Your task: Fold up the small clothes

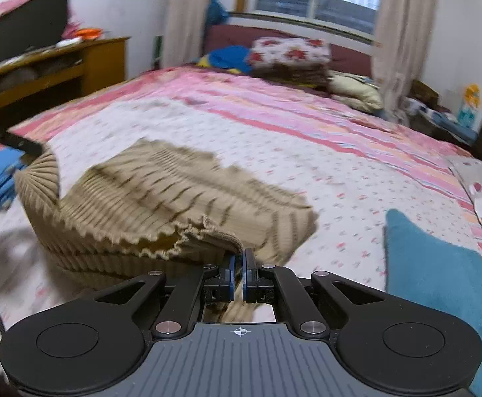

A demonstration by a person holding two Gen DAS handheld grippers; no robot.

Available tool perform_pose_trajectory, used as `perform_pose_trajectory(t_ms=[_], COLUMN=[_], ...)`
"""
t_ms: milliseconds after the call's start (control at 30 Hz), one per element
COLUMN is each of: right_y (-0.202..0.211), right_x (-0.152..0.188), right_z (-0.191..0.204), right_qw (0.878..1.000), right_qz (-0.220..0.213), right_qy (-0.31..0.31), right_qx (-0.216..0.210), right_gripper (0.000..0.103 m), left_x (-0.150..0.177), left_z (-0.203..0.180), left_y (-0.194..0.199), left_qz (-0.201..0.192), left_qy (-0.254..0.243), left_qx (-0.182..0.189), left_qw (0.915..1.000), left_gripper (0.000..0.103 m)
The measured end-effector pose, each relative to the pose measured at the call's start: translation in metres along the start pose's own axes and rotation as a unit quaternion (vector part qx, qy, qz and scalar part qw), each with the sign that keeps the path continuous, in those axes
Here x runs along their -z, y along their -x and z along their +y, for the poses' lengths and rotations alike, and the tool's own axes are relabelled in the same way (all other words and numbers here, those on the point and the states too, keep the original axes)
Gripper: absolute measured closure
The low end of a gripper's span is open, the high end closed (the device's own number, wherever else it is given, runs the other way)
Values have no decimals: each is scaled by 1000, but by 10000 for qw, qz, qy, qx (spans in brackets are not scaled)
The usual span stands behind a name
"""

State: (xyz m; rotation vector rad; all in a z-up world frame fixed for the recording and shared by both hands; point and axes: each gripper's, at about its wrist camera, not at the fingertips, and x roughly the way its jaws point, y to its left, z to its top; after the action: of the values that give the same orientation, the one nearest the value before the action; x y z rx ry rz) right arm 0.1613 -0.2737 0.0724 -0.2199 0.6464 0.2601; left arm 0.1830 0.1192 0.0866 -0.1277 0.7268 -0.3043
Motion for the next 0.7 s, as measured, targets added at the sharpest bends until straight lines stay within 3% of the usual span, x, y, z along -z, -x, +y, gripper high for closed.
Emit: perform_pose_trajectory(t_ms=[333,700], right_y=[-84,-162], right_x=[-42,-45], right_z=[-50,-64], right_qw=[9975,9938], right_qz=[5,408], right_qy=[-386,-487], right_qx=[589,909], right_gripper=[101,101], left_x=[-64,-80], left_z=[-8,2], left_y=[-87,-161], left_qz=[-69,111], left_qy=[-290,-242], left_qx=[-246,-622], left_qw=[9993,9977], left_gripper=[90,89])
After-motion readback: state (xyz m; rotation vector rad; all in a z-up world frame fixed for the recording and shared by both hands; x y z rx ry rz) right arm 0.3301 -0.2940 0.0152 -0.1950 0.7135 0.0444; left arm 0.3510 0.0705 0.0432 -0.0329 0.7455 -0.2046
